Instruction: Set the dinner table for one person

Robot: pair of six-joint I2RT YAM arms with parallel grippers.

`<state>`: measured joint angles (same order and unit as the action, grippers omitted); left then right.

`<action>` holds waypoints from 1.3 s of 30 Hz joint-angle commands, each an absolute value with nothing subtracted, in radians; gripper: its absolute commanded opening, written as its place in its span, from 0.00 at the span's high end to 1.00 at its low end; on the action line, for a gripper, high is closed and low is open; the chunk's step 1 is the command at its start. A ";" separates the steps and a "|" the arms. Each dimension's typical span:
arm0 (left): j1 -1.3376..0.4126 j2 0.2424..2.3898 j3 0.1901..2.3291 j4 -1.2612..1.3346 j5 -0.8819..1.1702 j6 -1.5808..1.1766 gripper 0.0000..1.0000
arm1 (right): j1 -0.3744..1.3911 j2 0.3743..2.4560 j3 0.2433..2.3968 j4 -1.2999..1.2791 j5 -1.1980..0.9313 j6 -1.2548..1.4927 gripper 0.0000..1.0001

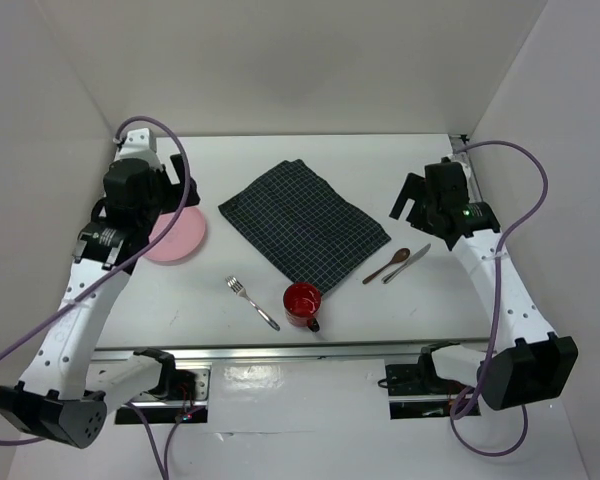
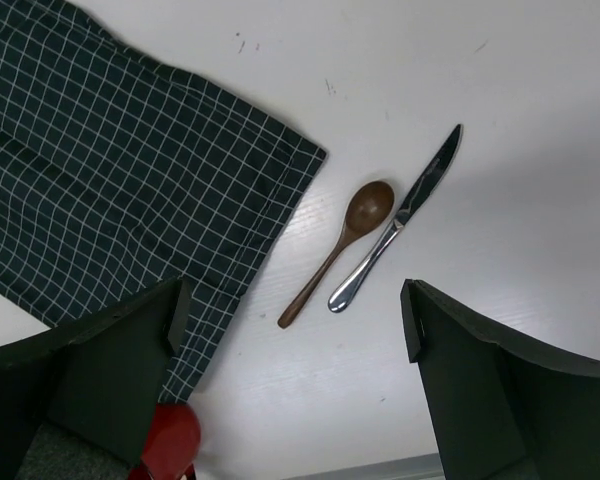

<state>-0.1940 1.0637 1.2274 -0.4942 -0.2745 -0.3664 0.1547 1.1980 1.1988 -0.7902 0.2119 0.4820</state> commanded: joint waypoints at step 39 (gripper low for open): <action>-0.158 1.997 1.595 -0.710 0.104 -0.574 0.10 | 0.446 1.427 0.859 -0.370 -0.230 0.867 0.21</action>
